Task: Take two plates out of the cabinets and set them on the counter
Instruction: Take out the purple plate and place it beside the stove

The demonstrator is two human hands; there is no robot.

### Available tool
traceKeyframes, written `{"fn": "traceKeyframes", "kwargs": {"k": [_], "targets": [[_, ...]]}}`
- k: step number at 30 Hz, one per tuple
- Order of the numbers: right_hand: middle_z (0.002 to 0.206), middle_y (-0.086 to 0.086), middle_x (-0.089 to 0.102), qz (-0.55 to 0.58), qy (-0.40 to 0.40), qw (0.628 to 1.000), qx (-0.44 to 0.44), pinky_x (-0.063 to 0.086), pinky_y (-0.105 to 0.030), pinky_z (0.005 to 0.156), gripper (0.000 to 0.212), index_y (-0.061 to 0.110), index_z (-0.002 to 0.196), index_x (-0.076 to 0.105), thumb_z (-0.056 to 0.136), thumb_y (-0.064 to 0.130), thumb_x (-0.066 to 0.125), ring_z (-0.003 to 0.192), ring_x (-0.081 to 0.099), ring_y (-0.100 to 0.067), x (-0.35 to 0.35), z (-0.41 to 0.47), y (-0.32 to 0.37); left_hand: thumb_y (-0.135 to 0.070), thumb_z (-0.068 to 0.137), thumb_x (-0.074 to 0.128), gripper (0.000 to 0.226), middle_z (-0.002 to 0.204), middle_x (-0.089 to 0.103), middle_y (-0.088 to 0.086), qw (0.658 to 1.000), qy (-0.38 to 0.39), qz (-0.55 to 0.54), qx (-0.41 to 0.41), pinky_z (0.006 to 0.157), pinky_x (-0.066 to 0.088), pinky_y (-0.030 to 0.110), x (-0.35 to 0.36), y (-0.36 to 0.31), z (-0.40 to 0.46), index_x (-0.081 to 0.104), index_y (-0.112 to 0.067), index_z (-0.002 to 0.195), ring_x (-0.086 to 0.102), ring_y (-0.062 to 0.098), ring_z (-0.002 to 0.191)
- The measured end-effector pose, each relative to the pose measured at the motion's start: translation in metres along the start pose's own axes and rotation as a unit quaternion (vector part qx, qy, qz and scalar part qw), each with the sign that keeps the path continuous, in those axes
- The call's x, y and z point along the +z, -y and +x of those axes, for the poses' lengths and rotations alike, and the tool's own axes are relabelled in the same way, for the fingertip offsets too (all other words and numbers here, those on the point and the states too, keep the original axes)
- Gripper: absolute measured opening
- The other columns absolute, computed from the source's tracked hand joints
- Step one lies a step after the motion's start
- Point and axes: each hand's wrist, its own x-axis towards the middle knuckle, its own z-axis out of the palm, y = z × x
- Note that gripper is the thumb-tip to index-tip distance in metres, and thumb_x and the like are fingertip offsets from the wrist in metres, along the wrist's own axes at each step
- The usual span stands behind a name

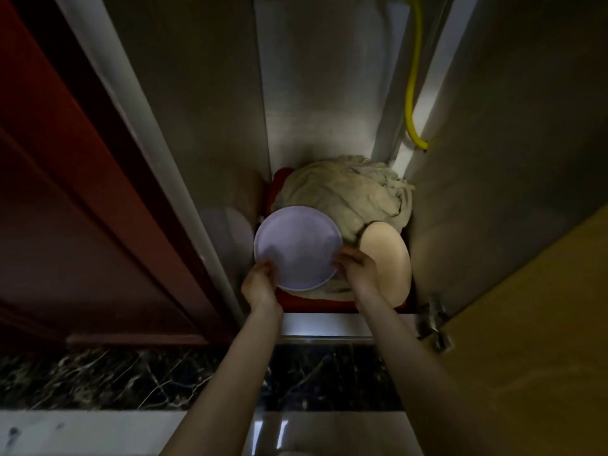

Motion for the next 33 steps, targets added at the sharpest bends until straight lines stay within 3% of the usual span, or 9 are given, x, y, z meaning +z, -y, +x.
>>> {"fn": "traceKeyframes", "kwargs": {"k": [3,5,8,10,15,18,23,27,33], "targets": [[0.089,-0.011,0.057,-0.036,-0.002,0.999,-0.031,0.046,-0.029,0.092,0.025,0.001,0.079,0.059,0.093,-0.005,0.039,0.093,0.051,-0.026,0.008,0.005,-0.016,-0.005,0.087,0.051,0.03,0.124,0.059,0.028,0.999,-0.01,0.002,0.041,0.106,0.041,0.048,-0.001,0.008,0.018,0.062,0.008,0.112,0.054,0.041,0.117],[0.085,-0.019,0.058,-0.053,-0.026,0.997,-0.055,0.047,-0.016,0.08,0.022,-0.002,0.083,0.061,0.092,-0.005,0.041,0.09,0.053,-0.031,0.01,0.009,-0.024,-0.006,0.092,0.042,0.032,0.13,0.054,0.027,0.998,0.004,-0.01,0.056,0.11,0.035,0.048,-0.003,0.011,0.026,0.058,0.004,0.119,0.05,0.041,0.123],[0.126,-0.017,0.057,-0.156,0.041,0.984,-0.071,0.043,-0.023,0.095,0.035,0.004,0.126,0.053,0.091,0.002,0.048,0.118,0.052,-0.031,0.01,0.018,-0.035,-0.004,0.093,0.04,0.038,0.134,0.054,0.02,0.995,0.025,0.027,0.095,0.109,0.036,0.049,-0.003,0.02,0.027,0.052,-0.004,0.129,0.05,0.036,0.123],[0.135,-0.014,0.05,-0.197,0.055,0.975,-0.082,0.036,-0.031,0.104,0.044,0.009,0.133,0.047,0.09,0.004,0.05,0.126,0.046,-0.029,0.01,0.019,-0.036,-0.003,0.091,0.043,0.044,0.137,0.052,0.016,0.991,0.028,0.072,0.111,0.108,0.037,0.05,-0.003,0.026,0.027,0.047,-0.009,0.134,0.049,0.034,0.124],[0.134,-0.022,0.051,-0.111,-0.004,0.986,-0.125,0.033,-0.047,0.11,0.047,-0.003,0.13,0.046,0.085,-0.002,0.058,0.129,0.043,-0.036,0.019,0.019,-0.038,0.0,0.088,0.045,0.053,0.141,0.046,0.018,0.989,0.042,0.117,0.086,0.107,0.037,0.052,0.0,0.03,0.034,0.037,-0.008,0.14,0.044,0.037,0.127],[0.137,-0.02,0.05,-0.09,-0.008,0.991,-0.103,0.033,-0.045,0.111,0.051,0.0,0.133,0.042,0.086,0.001,0.06,0.129,0.043,-0.033,0.024,0.023,-0.039,0.002,0.087,0.047,0.047,0.134,0.053,0.021,0.99,0.023,0.111,0.087,0.105,0.04,0.053,-0.001,0.032,0.04,0.047,-0.005,0.133,0.05,0.039,0.121],[0.123,-0.018,0.058,-0.197,-0.024,0.977,-0.075,0.043,-0.035,0.094,0.042,0.006,0.128,0.048,0.087,-0.002,0.053,0.113,0.054,-0.033,0.022,0.031,-0.044,0.002,0.086,0.051,0.041,0.126,0.059,0.02,0.992,-0.011,0.095,0.078,0.101,0.045,0.05,0.0,0.033,0.042,0.055,-0.005,0.126,0.056,0.037,0.114],[0.114,-0.024,0.056,-0.166,-0.04,0.981,-0.088,0.041,-0.035,0.1,0.023,-0.005,0.115,0.05,0.094,-0.003,0.041,0.106,0.055,-0.032,0.023,0.021,-0.046,0.0,0.087,0.052,0.034,0.119,0.064,0.019,0.994,-0.021,0.08,0.077,0.097,0.047,0.05,-0.004,0.032,0.038,0.06,-0.005,0.12,0.059,0.036,0.107],[0.116,-0.023,0.062,-0.119,-0.033,0.989,-0.087,0.045,-0.038,0.091,0.034,-0.002,0.116,0.054,0.084,0.003,0.061,0.11,0.057,-0.036,0.02,0.001,-0.044,0.001,0.086,0.054,0.034,0.12,0.063,0.019,0.994,-0.021,0.063,0.082,0.099,0.047,0.048,-0.012,0.031,0.026,0.06,-0.004,0.119,0.059,0.036,0.109]]}}
